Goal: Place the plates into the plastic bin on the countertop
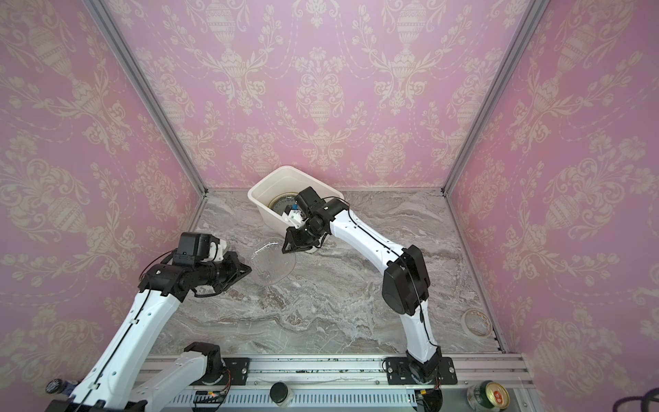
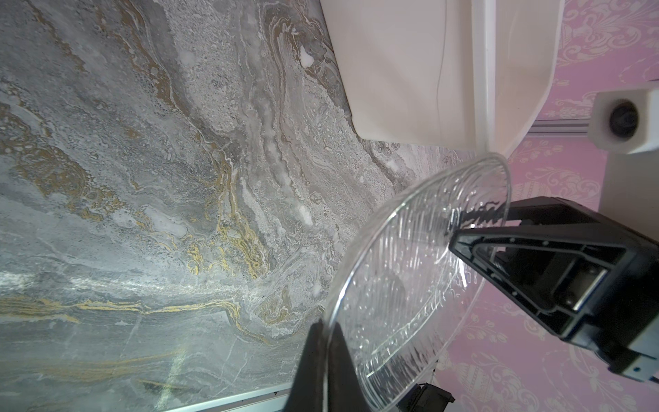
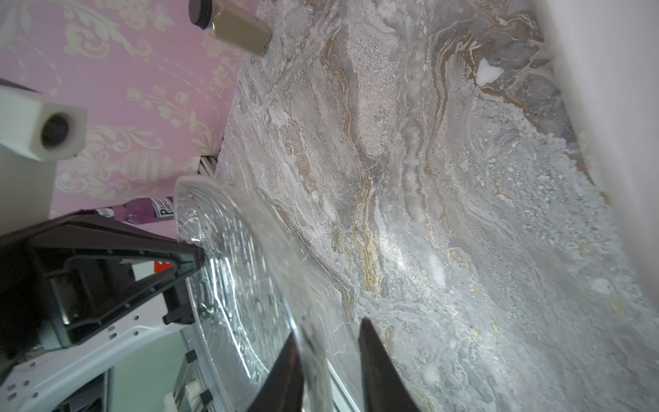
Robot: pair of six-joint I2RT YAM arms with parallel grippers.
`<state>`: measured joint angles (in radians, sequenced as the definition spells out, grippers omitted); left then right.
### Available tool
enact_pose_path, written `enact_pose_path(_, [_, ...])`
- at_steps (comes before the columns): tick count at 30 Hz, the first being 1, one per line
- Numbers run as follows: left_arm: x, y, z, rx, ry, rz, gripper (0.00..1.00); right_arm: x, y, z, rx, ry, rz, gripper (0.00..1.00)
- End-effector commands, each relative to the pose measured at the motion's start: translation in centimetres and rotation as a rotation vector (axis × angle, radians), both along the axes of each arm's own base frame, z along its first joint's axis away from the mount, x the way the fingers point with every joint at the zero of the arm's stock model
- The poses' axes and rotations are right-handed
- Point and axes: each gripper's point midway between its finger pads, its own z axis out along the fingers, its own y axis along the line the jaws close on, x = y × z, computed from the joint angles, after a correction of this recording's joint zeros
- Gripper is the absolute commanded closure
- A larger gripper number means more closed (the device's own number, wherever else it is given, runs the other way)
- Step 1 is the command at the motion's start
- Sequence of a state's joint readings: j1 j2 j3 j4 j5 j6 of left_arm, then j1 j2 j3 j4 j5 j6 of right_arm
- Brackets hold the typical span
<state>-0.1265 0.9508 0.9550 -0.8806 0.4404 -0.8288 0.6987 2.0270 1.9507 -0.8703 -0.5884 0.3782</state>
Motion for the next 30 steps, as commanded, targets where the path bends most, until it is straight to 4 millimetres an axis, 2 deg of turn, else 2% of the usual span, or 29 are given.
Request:
enact_pose_path(1, [0.4, -0.1, 1.2, -0.023, -0.023, 0.007, 1.0, -0.7, 0.7, 2.4, 0.076, -0.003, 0.001, 0.81])
enact_pose_path(8, [0.8, 0.3, 1.5, -0.011, -0.033, 0.034, 0.99, -1.1, 0.6, 3.6, 0.096, 0.002, 0.003, 0.96])
enact_pose_path(10, [0.9, 0.4, 1.9, -0.006, -0.045, 0.044, 0.84, -1.2, 0.5, 4.0, 0.096, 0.0, -0.002, 0.99])
enact_pose_path(12, [1.2, 0.5, 2.5, -0.006, -0.068, 0.05, 0.77, -1.0, 0.5, 4.8, 0.109, 0.002, -0.014, 1.0])
enact_pose_path(15, [1.5, 0.7, 4.0, -0.006, -0.111, 0.06, 0.56, -0.4, 0.5, 6.2, 0.133, -0.002, -0.044, 1.0])
enact_pose_path(17, [1.7, 0.7, 5.4, -0.009, -0.161, 0.065, 0.36, 0.4, 0.3, 7.2, 0.143, -0.013, -0.077, 1.0])
enact_pose_path(18, [1.9, 0.7, 6.3, -0.013, -0.195, 0.066, 0.32, 0.8, 0.2, 7.6, 0.149, -0.017, -0.095, 1.0])
enact_pose_path(19, [2.0, 0.7, 7.3, -0.021, -0.237, 0.066, 0.26, 1.4, 0.0, 8.2, 0.155, -0.024, -0.117, 1.0])
enact_pose_path(21, [2.1, 1.1, 9.3, -0.018, -0.317, 0.085, 0.03, 2.7, -0.4, 9.0, 0.157, -0.034, -0.172, 1.0])
enact_pose_path(25, [1.9, 2.4, 12.7, 0.009, -0.472, 0.147, 0.01, 6.4, -1.8, 10.6, 0.191, -0.033, -0.342, 1.0])
enact_pose_path(30, [1.6, 4.1, 14.7, 0.082, -0.588, 0.208, 0.01, 12.3, -3.8, 10.9, 0.296, 0.002, -0.613, 1.0])
